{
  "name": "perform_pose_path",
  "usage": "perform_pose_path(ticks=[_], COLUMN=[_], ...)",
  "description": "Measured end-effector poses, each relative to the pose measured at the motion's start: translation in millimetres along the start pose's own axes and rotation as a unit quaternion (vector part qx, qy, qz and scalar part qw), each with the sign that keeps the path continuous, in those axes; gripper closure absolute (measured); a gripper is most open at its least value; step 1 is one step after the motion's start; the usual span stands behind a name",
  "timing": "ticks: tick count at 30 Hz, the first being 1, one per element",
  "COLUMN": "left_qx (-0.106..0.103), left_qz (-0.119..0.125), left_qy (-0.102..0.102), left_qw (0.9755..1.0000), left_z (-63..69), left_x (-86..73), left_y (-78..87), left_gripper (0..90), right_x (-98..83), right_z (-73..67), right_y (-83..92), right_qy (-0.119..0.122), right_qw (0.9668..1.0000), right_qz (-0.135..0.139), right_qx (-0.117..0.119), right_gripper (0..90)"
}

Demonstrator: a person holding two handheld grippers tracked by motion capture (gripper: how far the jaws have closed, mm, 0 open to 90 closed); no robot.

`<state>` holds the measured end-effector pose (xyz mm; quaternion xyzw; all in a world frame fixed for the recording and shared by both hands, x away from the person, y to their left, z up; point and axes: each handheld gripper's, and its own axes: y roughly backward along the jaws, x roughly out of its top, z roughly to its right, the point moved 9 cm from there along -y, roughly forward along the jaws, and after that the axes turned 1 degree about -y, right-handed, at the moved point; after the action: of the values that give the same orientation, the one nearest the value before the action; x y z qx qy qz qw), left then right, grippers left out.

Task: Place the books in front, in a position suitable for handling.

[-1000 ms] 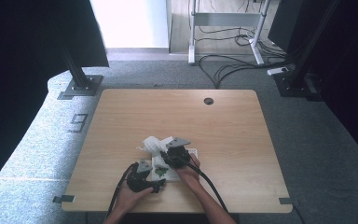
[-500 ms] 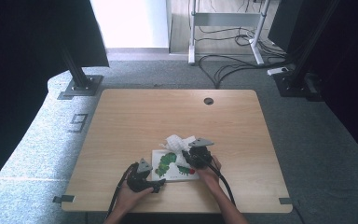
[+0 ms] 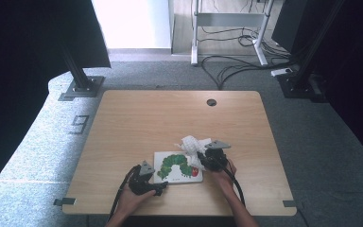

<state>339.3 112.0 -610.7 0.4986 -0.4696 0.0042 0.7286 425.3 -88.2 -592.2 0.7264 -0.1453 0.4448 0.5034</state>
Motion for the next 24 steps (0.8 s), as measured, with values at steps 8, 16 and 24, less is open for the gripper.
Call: perform_pose_path(ticks=[8, 16, 24], left_qx=[0.000, -0.001, -0.002], left_qz=[0.000, 0.001, 0.001], left_qy=[0.000, 0.000, -0.001], left_qw=[1.0000, 1.0000, 1.0000], left_z=[0.2, 0.0, 0.0], left_x=[-0.2, -0.1, 0.0], left_y=[0.1, 0.1, 0.0], left_gripper=[14.8, 14.7, 14.7], right_x=[33.1, 43.7, 40.5], right_z=[-34.1, -90.5, -112.1], right_y=[15.3, -7.8, -32.1], right_qy=[0.033, 0.072, 0.062], right_qw=[0.9980, 0.9941, 0.9933], right_qz=[0.048, 0.033, 0.017], right_qx=[0.024, 0.074, 0.097], right_gripper=[73.5, 73.4, 73.2])
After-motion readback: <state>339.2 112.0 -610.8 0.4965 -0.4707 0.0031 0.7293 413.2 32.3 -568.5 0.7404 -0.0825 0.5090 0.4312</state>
